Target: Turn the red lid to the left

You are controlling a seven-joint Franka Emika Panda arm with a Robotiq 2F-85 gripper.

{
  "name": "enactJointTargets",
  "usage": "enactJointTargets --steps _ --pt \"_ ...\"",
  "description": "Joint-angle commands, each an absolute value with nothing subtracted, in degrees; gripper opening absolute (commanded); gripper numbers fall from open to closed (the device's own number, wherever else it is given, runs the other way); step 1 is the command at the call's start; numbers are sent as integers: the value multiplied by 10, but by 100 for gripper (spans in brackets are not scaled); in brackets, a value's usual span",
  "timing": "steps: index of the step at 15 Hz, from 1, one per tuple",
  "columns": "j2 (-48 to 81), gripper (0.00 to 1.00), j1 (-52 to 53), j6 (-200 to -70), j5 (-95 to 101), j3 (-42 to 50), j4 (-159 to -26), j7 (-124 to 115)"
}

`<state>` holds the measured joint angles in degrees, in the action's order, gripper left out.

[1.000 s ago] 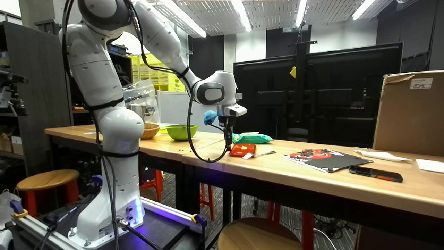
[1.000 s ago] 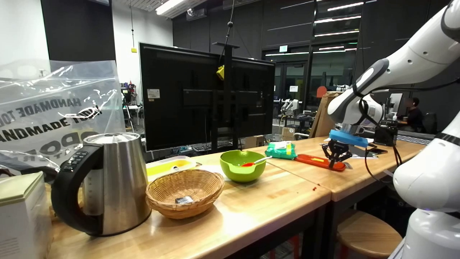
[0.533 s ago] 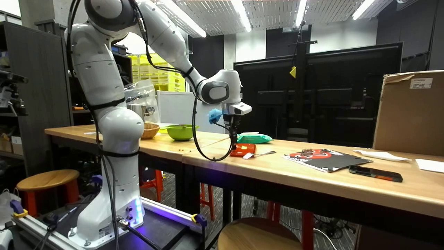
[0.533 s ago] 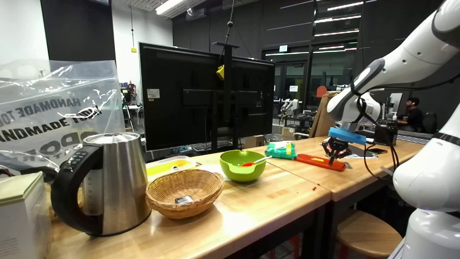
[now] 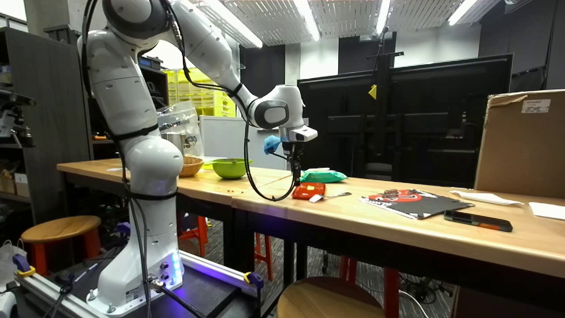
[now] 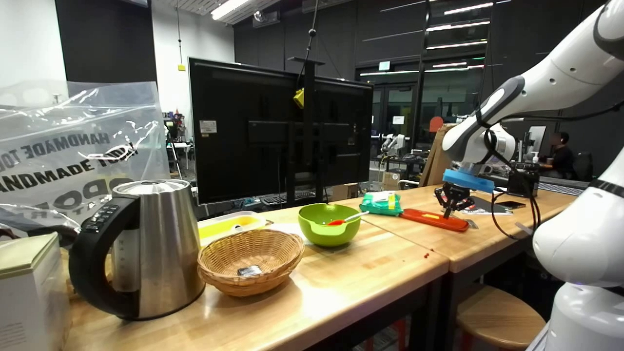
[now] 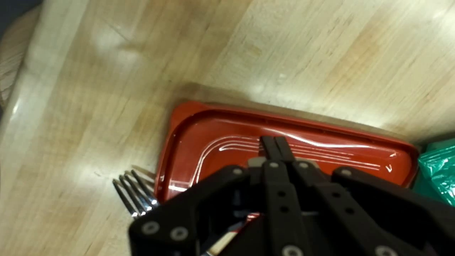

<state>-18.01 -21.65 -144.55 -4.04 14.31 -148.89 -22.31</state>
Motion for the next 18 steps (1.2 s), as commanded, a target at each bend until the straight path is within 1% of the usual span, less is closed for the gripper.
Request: enactJointTargets --steps 1,6,18 --pt "-217 0 -219 -1453 -32 118 -1529 -245" --pt "-219 0 -214 -1454 -42 100 -1557 -254" --pt "-195 0 -228 -1457 -59 137 -1542 -231"
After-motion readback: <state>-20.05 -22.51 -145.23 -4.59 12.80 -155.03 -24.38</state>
